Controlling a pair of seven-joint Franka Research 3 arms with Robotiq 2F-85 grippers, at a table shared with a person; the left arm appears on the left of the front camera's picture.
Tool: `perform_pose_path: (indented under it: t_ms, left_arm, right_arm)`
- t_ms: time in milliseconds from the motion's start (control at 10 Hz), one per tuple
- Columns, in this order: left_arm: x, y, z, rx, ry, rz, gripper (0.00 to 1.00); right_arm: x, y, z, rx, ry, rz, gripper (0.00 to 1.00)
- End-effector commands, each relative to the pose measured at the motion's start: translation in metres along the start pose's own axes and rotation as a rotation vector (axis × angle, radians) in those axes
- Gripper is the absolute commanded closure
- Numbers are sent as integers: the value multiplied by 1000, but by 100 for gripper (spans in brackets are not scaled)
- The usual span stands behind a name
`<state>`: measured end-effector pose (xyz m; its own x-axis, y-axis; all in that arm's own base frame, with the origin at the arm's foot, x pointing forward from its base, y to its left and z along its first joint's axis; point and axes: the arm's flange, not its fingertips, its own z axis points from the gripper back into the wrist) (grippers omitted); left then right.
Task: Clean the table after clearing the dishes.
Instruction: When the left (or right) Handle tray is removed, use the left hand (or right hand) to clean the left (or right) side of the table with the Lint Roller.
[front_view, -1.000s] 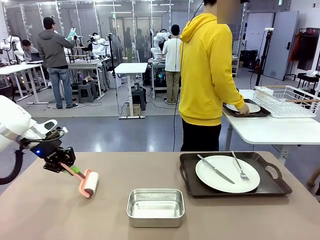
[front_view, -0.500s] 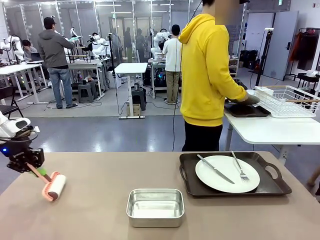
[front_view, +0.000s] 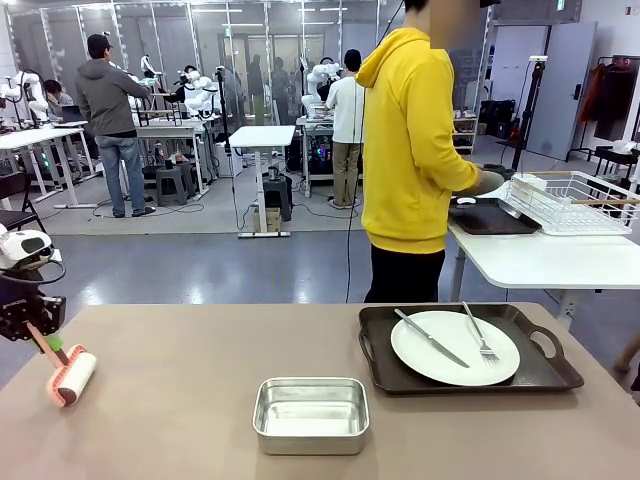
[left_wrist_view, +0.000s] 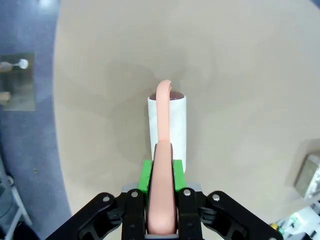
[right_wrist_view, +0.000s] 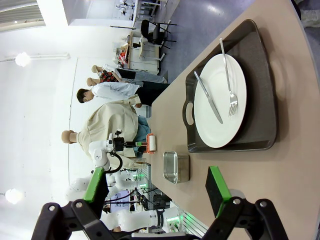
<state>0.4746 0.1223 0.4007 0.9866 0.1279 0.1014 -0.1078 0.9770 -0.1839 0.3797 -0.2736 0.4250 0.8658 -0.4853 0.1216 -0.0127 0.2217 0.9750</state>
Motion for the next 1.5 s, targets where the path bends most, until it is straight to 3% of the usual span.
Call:
perform_pose_path:
  t_ms: [0, 500, 700, 1400]
  left_arm:
    - [-12, 8, -22, 121, 7, -13, 79]
    - [-43, -57, 97, 99, -127, -240, 79]
    - [-55, -72, 129, 164, -176, -268, 79]
    - [-52, -80, 140, 141, -189, -269, 79]
  right_arm:
    - [-2, 2, 1, -6, 6, 5, 0]
    - [-2, 2, 1, -6, 6, 5, 0]
    - [-2, 2, 1, -6, 6, 5, 0]
    - [-2, 2, 1, -6, 6, 5, 0]
